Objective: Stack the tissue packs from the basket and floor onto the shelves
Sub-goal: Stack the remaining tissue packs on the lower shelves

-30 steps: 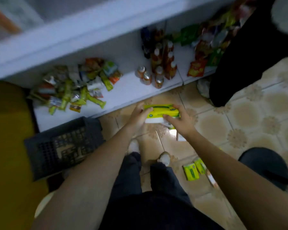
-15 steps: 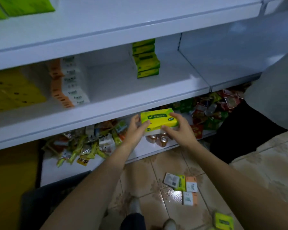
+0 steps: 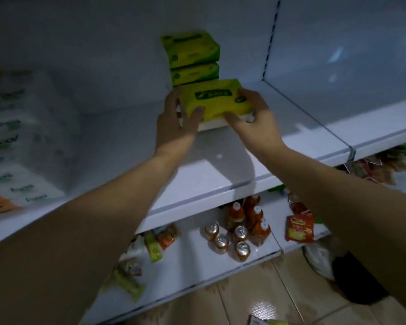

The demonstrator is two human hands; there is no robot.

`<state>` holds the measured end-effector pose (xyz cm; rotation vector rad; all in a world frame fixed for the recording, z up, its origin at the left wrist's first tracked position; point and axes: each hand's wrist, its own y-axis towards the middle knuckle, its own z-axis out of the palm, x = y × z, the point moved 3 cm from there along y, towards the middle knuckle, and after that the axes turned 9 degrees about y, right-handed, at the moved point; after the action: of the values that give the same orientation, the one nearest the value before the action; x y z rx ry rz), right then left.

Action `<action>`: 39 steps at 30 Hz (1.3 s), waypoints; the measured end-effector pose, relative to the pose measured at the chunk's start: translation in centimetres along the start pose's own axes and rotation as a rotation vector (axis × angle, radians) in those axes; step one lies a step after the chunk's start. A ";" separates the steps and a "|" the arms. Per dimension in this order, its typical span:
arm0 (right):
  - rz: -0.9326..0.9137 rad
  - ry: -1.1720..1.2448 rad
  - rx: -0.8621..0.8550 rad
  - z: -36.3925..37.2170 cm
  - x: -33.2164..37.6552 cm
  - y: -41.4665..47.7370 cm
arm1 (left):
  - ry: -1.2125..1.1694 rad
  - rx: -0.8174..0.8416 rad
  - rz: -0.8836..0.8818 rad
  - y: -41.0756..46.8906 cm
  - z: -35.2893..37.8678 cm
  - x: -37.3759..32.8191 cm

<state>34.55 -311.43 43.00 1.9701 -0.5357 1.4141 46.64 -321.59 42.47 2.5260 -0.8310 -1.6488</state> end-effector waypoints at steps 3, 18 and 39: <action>-0.057 -0.092 -0.015 1.0 -0.1 3.0 | 0.066 0.050 0.049 2.5 0.3 0.0; 0.008 -0.321 0.126 1.1 -1.9 5.6 | 0.528 0.039 0.114 4.4 1.0 1.3; 0.332 -0.583 0.089 -11.3 -13.7 -26.7 | 0.379 0.636 0.226 -29.1 13.5 4.0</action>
<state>39.75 -285.13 25.47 2.4555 -1.1176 1.0339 48.57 -294.71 24.64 2.8208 -1.7149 -0.8815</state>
